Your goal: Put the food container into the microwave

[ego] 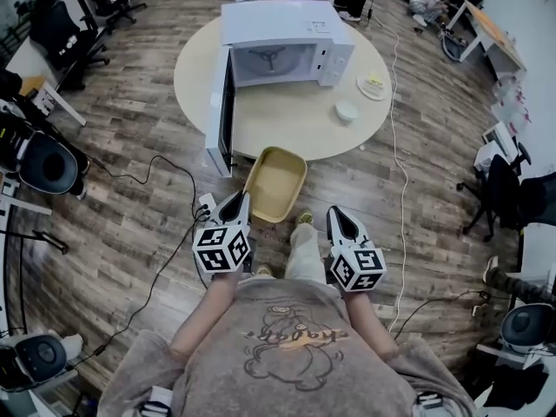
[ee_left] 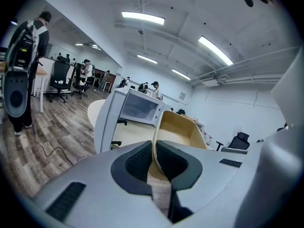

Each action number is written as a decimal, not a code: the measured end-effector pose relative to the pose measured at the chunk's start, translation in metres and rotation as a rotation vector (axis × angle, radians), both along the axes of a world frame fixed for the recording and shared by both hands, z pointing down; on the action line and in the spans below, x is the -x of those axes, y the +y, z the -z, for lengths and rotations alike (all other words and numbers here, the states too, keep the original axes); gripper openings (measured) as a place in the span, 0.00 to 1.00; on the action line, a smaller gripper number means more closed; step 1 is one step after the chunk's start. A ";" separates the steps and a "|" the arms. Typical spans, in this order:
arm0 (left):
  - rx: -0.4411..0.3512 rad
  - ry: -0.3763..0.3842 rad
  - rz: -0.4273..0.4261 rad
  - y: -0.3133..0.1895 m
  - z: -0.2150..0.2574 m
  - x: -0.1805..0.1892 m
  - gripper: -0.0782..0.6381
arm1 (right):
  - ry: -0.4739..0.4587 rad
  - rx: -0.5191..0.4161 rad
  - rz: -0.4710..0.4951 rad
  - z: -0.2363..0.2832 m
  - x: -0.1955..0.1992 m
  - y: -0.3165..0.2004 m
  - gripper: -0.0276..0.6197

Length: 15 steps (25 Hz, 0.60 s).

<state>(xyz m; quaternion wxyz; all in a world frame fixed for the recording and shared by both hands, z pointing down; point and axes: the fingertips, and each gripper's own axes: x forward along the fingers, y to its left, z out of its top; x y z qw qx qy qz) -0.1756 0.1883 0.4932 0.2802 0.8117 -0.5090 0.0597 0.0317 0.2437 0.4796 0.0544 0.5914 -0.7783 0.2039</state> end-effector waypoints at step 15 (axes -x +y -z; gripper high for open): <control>0.034 0.056 0.056 -0.113 -0.003 -0.051 0.18 | -0.024 0.002 0.079 -0.007 -0.038 -0.138 0.04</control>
